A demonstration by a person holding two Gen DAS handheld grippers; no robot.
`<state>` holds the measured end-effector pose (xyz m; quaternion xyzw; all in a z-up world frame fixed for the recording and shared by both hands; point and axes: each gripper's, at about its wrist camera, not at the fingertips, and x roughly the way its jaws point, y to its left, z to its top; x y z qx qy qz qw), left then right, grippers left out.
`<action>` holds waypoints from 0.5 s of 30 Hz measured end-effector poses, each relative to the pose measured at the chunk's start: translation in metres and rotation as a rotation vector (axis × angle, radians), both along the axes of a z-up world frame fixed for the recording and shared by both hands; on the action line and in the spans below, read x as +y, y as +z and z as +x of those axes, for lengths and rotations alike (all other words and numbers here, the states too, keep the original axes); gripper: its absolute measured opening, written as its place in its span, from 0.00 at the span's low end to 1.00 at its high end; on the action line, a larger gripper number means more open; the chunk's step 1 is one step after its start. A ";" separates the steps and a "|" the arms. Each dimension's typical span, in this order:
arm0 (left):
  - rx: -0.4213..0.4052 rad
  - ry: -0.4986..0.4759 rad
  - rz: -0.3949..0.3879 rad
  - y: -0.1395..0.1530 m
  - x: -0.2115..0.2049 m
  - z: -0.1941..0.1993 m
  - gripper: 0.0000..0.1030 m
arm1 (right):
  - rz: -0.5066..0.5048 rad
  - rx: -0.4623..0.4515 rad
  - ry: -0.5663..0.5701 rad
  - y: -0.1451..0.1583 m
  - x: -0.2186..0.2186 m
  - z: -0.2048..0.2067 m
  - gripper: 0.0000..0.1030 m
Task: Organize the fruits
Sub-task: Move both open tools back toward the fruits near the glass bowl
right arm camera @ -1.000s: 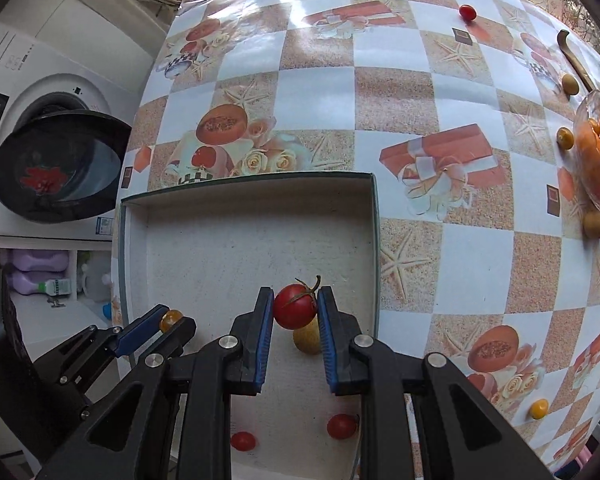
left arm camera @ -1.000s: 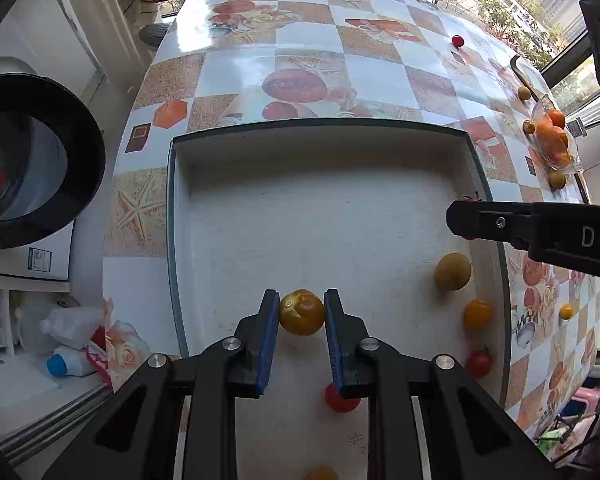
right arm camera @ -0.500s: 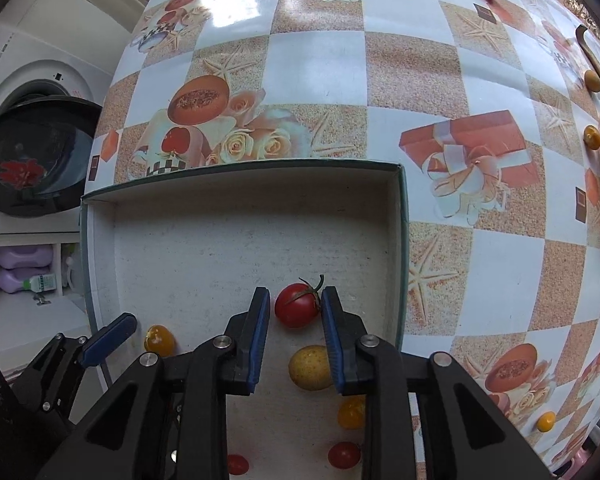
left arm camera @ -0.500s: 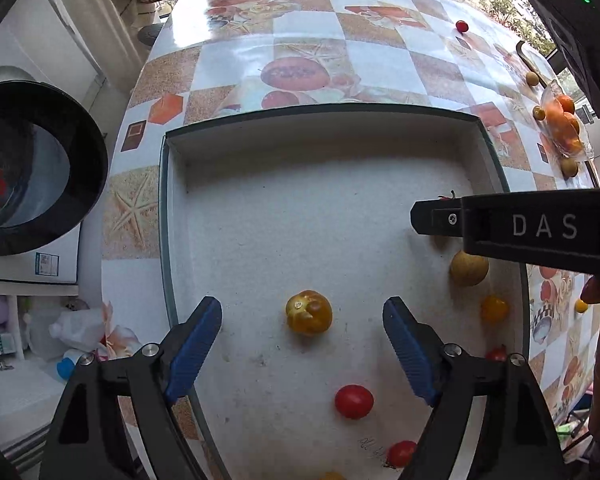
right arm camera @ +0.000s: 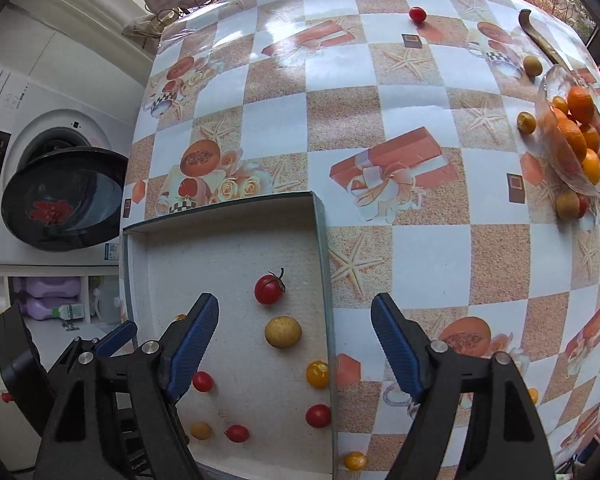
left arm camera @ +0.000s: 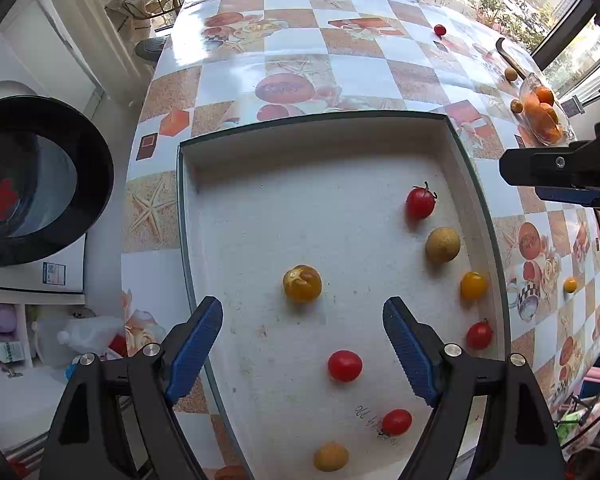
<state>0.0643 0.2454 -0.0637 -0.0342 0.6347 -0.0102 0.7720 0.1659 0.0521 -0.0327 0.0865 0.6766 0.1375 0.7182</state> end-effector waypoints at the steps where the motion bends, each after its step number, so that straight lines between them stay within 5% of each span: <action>1: 0.003 -0.003 0.000 0.001 -0.001 -0.003 0.81 | -0.003 0.014 -0.034 -0.002 -0.014 -0.006 0.79; 15: -0.019 -0.238 -0.016 0.023 -0.099 -0.033 0.81 | -0.101 0.209 -0.352 -0.046 -0.152 -0.119 0.79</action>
